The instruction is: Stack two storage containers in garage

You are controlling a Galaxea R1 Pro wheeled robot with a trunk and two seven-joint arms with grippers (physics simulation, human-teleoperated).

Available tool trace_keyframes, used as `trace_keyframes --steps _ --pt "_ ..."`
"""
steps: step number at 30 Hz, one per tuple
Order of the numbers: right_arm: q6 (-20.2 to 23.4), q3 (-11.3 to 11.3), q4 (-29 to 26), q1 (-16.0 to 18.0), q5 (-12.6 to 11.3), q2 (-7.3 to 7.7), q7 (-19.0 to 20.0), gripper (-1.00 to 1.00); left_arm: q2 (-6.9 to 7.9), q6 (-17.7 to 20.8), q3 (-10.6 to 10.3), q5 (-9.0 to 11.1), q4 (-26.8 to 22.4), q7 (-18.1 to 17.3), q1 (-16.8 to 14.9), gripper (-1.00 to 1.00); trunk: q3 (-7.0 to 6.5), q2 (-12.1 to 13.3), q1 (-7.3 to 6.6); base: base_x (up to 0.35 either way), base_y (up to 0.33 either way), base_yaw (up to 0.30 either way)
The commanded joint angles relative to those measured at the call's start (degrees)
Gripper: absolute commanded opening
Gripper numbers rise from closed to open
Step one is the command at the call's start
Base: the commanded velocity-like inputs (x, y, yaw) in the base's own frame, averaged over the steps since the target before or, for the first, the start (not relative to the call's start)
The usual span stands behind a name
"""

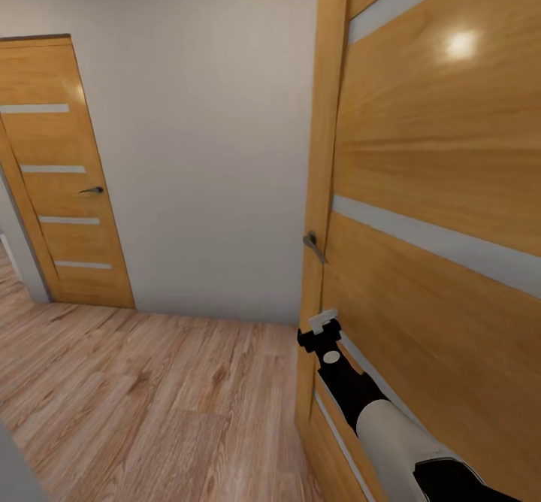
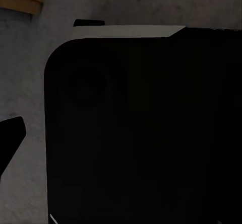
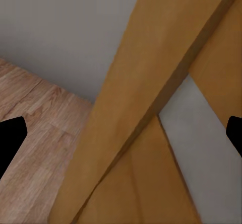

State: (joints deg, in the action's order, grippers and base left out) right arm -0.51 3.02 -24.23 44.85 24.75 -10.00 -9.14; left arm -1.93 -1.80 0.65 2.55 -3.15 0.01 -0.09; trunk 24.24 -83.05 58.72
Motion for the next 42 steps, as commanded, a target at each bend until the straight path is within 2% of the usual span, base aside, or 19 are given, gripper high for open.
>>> trace_keyframes --steps 1,10,14,17,21,23,26,28,32,40,42 --pt "0.02 -0.16 0.06 0.07 0.54 0.00 -0.78 1.00 -0.01 -0.14 0.05 0.27 -0.02 0.00 0.00 1.00 0.05 -0.03 0.01 0.042 0.000 0.000" --pt "0.68 -1.59 0.06 0.15 0.41 0.09 -3.17 1.00 -0.01 -0.14 0.05 0.27 -0.02 -0.01 0.00 1.00 0.05 -0.03 0.01 0.010 0.000 0.000" --pt "0.87 -1.74 0.06 0.15 0.39 0.64 -4.63 1.00 -0.01 -0.14 0.05 0.27 -0.02 -0.01 0.00 1.00 0.05 -0.03 0.01 0.000 0.000 0.000" --pt "1.48 -1.84 0.06 0.33 0.39 1.55 -8.08 1.00 -0.01 -0.14 0.05 0.27 -0.02 -0.01 0.00 1.00 0.05 -0.03 0.01 0.000 0.000 0.000" --pt "2.91 -1.92 0.06 0.80 0.39 1.96 -9.16 1.00 -0.01 -0.14 0.05 0.27 -0.02 -0.01 0.00 1.00 0.05 -0.03 0.01 0.000 0.000 0.000" --pt "3.53 -1.93 0.07 1.49 0.42 2.32 -9.65 1.00 -0.01 -0.14 0.05 0.27 -0.02 -0.01 0.00 1.00 0.05 -0.03 0.01 0.000 0.000 0.000" --pt "5.11 -1.96 1.81 4.71 0.27 2.88 -10.48 1.00 -0.01 -0.14 0.05 0.27 -0.02 -0.01 0.00 1.00 0.05 -0.03 0.01 0.000 0.000 0.000" --pt "5.56 -1.99 3.93 7.11 0.23 3.94 -11.41 1.00 -0.01 -0.14 0.06 0.27 -0.02 -0.01 0.00 1.00 0.05 -0.03 0.01 0.000 0.000 0.000" --pt "5.74 -2.04 5.84 9.35 0.22 5.56 -12.74 1.00 -0.01 -0.14 0.05 0.27 -0.02 -0.01 0.00 1.00 0.05 -0.03 0.01 0.000 0.000 0.000" --pt "5.90 -2.11 6.98 10.96 0.18 8.60 -13.21 1.00 -0.01 -0.14 0.07 0.27 -0.02 -0.01 0.00 1.00 0.05 -0.03 0.01 0.000 0.000 0.000" --pt "6.21 -2.13 7.51 11.56 0.14 10.28 -13.25 1.00 -0.01 -0.14 0.05 0.27 -0.02 -0.01 0.00 1.00 0.05 -0.03 0.01 0.000 0.000 0.000"
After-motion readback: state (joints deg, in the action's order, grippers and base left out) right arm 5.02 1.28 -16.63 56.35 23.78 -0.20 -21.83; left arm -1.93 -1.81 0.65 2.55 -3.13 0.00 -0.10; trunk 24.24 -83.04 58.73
